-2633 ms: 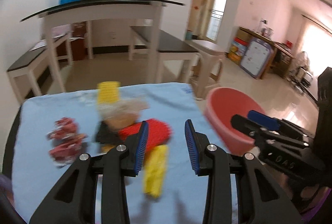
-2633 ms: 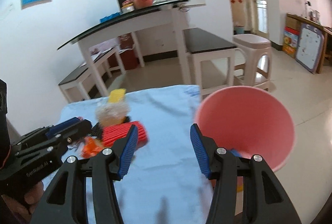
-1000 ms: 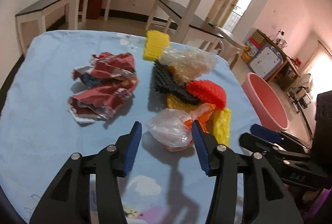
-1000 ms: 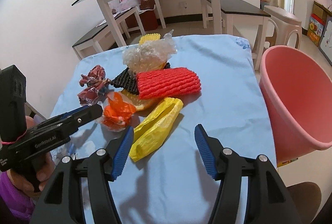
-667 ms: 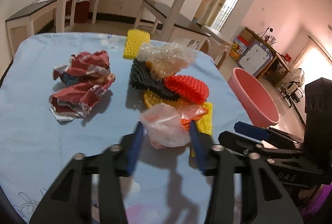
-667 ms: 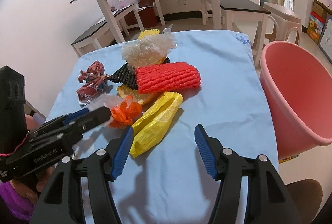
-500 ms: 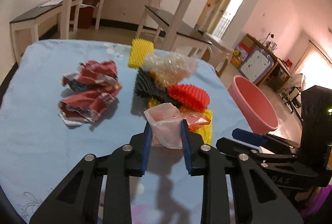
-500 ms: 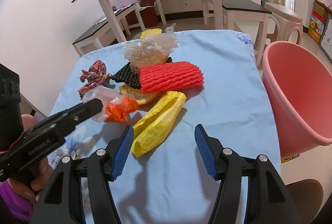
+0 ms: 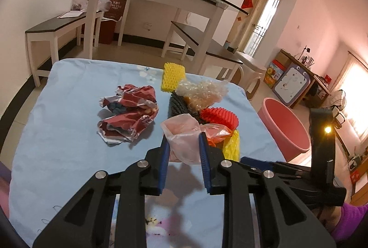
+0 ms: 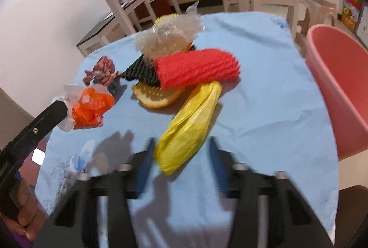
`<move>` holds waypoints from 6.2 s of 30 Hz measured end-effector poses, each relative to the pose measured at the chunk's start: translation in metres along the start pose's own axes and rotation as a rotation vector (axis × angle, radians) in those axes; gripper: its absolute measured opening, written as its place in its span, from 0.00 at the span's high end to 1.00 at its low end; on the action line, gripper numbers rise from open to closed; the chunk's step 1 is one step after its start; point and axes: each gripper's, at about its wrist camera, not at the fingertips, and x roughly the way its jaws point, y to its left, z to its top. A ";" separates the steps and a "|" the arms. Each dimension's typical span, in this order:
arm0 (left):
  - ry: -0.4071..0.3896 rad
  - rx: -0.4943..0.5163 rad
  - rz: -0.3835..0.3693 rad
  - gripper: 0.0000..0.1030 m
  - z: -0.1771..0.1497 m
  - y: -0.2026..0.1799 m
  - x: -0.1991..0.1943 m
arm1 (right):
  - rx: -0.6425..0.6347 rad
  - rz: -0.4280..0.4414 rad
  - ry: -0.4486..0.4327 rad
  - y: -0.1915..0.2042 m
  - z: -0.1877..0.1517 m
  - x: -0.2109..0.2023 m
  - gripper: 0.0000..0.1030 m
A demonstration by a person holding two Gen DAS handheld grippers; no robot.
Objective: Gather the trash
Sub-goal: 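Grasp the yellow plastic bag with the right tool while the left tool holds the clear bag, then move both tools over the pink bucket and open them to drop the bags, then return both tools to the table and grasp the red foam net with the right tool, then grasp the clear bubble bag with the left tool while the right tool holds the red net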
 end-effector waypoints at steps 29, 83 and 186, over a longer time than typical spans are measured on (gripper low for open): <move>-0.035 0.152 -0.115 0.76 0.024 -0.112 0.019 | 0.066 -0.060 -0.253 -0.091 -0.003 -0.114 0.90; 0.074 0.325 -0.229 0.62 0.034 -0.260 0.108 | 0.250 -0.226 -0.326 -0.201 -0.006 -0.139 0.46; 0.119 -0.093 0.047 0.62 0.082 -0.013 0.145 | 0.120 -0.076 -0.175 -0.085 0.003 -0.037 0.91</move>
